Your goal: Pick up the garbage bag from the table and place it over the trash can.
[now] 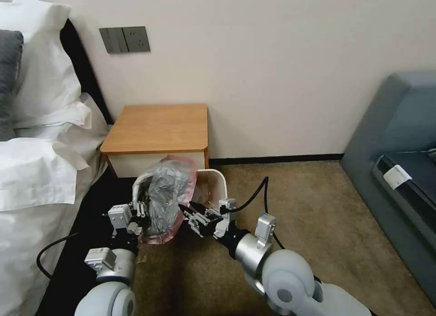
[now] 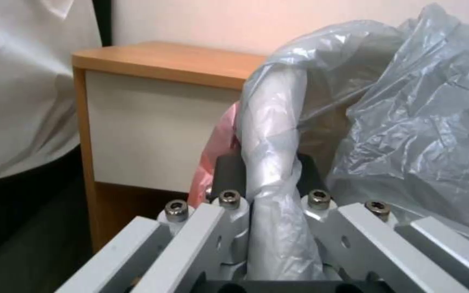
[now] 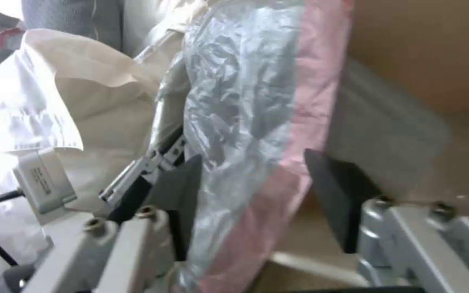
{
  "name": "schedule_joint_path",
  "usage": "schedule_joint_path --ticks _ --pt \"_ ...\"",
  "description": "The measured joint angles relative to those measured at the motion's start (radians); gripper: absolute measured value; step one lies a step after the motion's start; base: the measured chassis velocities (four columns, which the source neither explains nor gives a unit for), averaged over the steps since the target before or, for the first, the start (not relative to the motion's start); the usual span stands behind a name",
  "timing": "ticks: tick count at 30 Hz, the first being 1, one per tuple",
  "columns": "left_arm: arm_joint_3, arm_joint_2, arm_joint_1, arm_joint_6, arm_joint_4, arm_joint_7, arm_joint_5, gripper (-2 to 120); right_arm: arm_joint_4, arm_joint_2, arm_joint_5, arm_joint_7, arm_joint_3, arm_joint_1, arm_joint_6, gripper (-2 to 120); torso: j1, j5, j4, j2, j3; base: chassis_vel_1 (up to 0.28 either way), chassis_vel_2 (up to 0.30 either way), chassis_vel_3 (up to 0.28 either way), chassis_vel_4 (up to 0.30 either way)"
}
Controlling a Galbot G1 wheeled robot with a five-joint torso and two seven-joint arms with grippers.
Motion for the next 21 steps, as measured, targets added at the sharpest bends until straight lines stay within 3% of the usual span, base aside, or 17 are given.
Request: schedule_joint_path --ticks 11,21 --pt "0.003 -0.011 0.003 -0.004 0.004 0.001 0.011 7 -0.016 -0.009 -0.019 -0.012 0.022 0.001 0.005 95 0.0 0.0001 0.0 0.0 0.0 0.0 0.0 0.0 0.0" --pt "0.014 -0.011 0.008 -0.005 0.003 0.002 0.015 7 -0.033 0.015 -0.009 -0.02 0.002 0.031 0.009 99 0.0 0.0 0.0 0.0 0.0 0.0 0.0 0.0 0.0"
